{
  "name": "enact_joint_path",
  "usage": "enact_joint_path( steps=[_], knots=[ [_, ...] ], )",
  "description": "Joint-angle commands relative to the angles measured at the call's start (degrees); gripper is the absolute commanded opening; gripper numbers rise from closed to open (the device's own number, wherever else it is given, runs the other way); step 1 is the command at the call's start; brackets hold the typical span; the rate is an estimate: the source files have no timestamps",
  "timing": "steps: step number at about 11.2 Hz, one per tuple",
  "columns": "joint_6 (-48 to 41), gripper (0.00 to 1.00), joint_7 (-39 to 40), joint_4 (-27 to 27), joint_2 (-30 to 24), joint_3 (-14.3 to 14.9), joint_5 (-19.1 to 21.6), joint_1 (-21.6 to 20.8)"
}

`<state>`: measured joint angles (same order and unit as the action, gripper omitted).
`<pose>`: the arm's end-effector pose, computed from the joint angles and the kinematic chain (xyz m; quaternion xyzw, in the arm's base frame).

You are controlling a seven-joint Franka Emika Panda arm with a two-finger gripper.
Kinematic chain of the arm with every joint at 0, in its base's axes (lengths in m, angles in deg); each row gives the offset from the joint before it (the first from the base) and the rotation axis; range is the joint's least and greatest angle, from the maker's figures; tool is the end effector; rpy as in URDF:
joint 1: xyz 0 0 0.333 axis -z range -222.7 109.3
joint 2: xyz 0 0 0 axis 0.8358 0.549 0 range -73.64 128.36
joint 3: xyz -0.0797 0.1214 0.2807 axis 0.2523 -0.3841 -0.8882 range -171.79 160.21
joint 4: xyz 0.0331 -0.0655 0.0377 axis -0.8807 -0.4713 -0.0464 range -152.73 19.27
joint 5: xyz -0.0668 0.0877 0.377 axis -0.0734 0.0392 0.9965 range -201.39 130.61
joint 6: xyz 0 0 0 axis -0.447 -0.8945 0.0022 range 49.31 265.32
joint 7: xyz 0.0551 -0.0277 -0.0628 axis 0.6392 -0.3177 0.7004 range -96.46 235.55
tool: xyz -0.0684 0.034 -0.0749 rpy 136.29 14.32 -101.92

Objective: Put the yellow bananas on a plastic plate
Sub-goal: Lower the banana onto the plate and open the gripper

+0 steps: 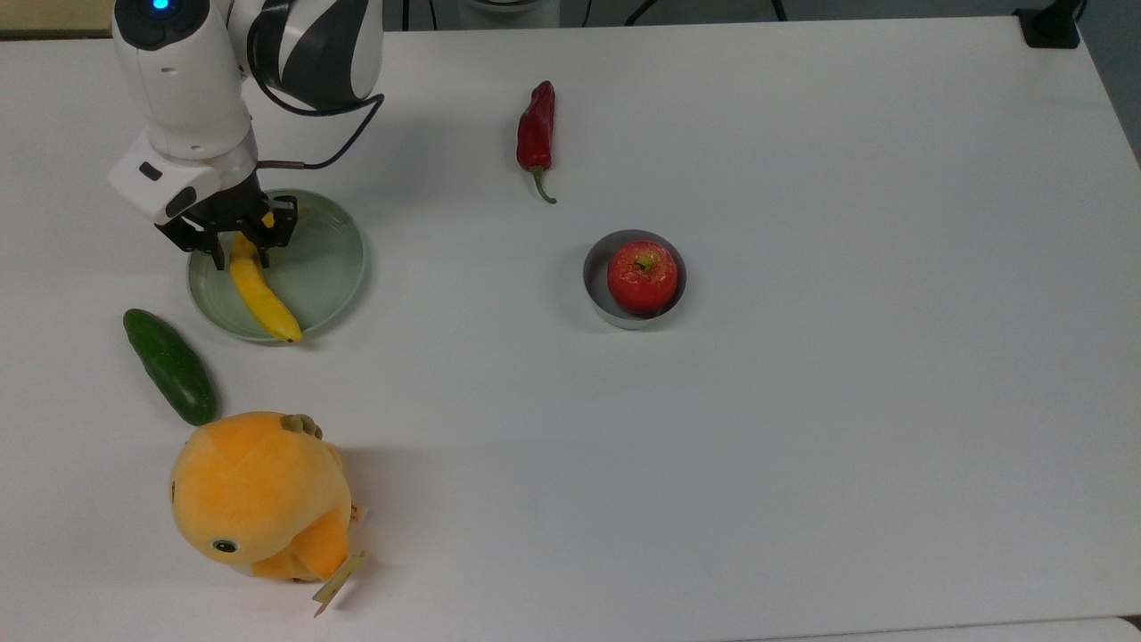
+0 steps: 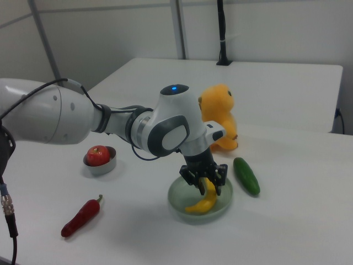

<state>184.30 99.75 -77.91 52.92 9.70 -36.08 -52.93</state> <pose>0.6366 -0.2046 0.3334 0.9889 0.1153 0.0386 0.0852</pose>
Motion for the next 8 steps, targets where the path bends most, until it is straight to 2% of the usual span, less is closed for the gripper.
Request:
enact_joint_path(
  steps=[1,5,8],
  knots=[
    [1.3,1.00,0.7,-0.6,-0.7,0.2,-0.9,0.3],
    [0.1,1.00,-0.6,-0.7,-4.3,0.2,-0.3,0.3],
    [-7.2,1.00,-9.3,-0.1,-11.4,0.3,-0.3,-0.5]
  ],
)
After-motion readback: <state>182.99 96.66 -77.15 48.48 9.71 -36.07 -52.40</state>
